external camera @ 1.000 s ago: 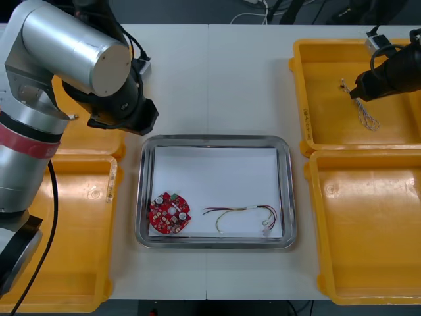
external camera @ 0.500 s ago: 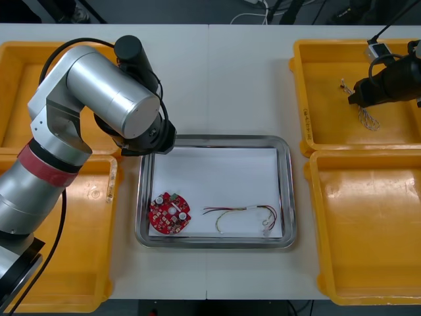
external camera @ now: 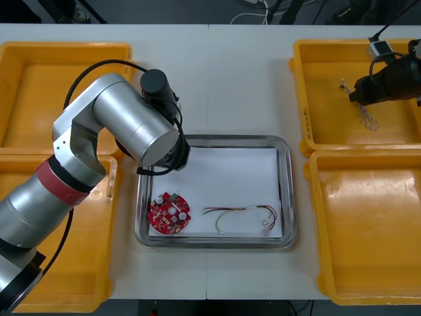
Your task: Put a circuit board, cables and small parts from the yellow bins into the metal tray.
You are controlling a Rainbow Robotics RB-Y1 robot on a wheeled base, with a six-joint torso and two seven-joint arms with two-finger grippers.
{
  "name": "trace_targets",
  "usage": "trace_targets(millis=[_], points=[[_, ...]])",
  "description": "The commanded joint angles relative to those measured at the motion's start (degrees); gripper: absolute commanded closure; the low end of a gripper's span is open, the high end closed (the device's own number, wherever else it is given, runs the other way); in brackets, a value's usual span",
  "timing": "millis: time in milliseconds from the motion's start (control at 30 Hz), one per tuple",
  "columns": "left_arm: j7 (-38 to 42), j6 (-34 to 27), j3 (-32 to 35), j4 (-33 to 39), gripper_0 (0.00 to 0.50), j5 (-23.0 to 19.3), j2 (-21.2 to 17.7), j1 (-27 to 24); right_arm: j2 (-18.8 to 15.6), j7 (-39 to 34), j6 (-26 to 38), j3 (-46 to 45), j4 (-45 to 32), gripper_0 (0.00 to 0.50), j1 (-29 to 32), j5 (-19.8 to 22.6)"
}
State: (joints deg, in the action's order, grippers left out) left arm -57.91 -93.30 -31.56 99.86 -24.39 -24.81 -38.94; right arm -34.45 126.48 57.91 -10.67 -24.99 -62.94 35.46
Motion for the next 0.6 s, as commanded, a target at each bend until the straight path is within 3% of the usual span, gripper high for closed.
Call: trace_targets(millis=[33,133,233,500,533,567,600], points=[[6.23,1.37,-2.01,2.01,0.46,1.1,0.55,1.41,-0.62,2.63,-1.13,-1.37,-0.76,0.0,0.45,1.54],[6.49,1.37,-2.27,1.92,0.43,1.1,0.37,1.76,-0.53,2.8,-1.48,-1.37,-0.76,0.0,1.06,2.07],[6.58,1.45,-2.45,1.92,0.328,1.1,0.2,2.02,-0.36,2.98,-2.01,-1.37,-0.76,0.0,1.68,2.25],[6.93,1.54,-2.98,0.95,0.301,1.54,0.11,2.11,-0.01,3.16,-3.15,-1.37,-0.76,0.0,2.56,2.42],[6.93,1.63,-2.98,0.95,0.27,1.54,0.11,2.11,-0.01,3.16,-3.15,-1.37,-0.76,0.0,2.73,2.42],[6.93,1.72,-2.98,0.87,0.171,1.63,0.11,2.2,0.08,3.16,-3.33,-1.37,-0.76,0.0,2.73,2.42],[6.93,1.81,-2.98,0.78,0.115,1.63,0.11,2.2,0.08,3.16,-3.42,-1.37,-0.76,0.0,2.82,2.42]])
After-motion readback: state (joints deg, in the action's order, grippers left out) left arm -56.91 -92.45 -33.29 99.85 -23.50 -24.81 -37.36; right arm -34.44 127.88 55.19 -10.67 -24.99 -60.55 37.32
